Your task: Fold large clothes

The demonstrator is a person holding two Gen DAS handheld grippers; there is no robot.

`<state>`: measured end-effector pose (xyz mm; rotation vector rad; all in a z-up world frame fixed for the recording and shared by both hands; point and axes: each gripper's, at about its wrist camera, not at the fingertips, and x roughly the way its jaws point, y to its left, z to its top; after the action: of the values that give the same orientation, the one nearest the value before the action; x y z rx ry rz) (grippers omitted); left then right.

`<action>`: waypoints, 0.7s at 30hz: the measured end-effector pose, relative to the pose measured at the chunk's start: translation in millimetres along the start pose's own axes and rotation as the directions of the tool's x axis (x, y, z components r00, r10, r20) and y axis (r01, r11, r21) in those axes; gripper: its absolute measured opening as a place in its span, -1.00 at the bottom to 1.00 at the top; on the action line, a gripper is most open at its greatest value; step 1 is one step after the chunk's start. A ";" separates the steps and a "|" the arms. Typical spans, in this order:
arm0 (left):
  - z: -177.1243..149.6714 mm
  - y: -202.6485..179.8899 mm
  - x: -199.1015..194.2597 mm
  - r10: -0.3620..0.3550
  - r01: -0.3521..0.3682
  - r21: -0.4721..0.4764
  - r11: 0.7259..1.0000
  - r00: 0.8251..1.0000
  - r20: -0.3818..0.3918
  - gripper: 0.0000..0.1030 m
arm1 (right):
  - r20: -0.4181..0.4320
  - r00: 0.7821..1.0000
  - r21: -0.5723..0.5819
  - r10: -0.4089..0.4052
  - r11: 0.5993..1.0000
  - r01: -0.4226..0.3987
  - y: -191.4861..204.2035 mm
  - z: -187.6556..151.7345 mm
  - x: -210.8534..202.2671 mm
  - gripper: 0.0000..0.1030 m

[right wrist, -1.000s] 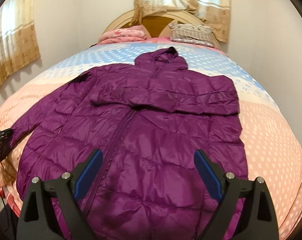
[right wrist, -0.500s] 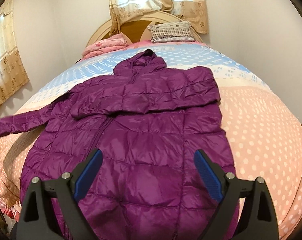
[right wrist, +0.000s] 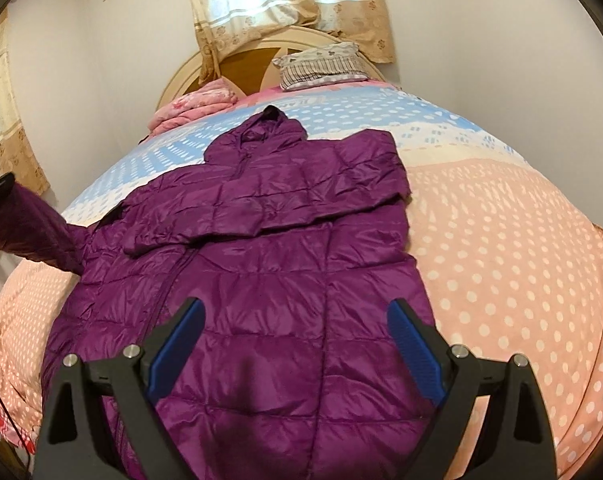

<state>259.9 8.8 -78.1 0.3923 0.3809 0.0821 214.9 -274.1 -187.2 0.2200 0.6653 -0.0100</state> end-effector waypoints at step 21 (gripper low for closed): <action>23.2 -93.8 -4.1 -0.018 0.008 0.062 0.998 0.987 0.161 0.97 | -0.056 0.998 0.043 -0.018 0.999 0.020 -28.0 -0.5 7.9 0.87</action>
<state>265.4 -86.6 -93.3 0.4537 0.2259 0.0255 218.6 -300.9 -198.0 0.2564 0.7227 -0.0363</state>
